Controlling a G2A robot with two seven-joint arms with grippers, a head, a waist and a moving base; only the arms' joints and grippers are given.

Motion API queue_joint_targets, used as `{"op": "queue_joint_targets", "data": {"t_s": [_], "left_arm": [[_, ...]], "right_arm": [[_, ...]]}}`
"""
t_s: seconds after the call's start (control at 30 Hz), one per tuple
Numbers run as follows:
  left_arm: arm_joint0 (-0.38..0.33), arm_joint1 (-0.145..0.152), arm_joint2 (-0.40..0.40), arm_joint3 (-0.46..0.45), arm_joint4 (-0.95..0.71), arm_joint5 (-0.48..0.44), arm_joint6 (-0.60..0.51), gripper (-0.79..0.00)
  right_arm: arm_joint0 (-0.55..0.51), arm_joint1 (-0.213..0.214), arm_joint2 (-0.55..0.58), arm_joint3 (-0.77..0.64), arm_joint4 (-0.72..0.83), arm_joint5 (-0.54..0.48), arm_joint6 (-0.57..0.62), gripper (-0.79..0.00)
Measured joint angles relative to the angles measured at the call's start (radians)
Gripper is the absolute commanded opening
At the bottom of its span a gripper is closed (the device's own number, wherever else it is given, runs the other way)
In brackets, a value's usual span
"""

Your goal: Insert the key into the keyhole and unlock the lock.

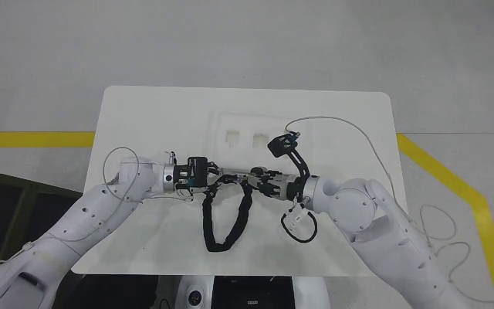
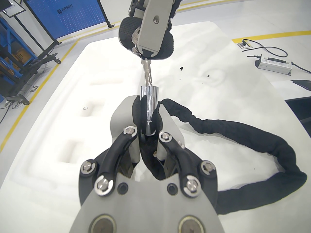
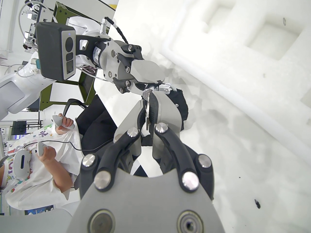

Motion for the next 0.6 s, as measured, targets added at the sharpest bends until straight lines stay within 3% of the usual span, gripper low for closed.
{"op": "queue_joint_targets", "data": {"t_s": [0.6], "left_arm": [[0.000, 0.000, 0.000, 0.000, 0.000, 0.000, 0.000, -0.785]], "right_arm": [[0.004, -0.012, -0.030, -0.002, -0.019, 0.007, -0.001, -0.785]]}}
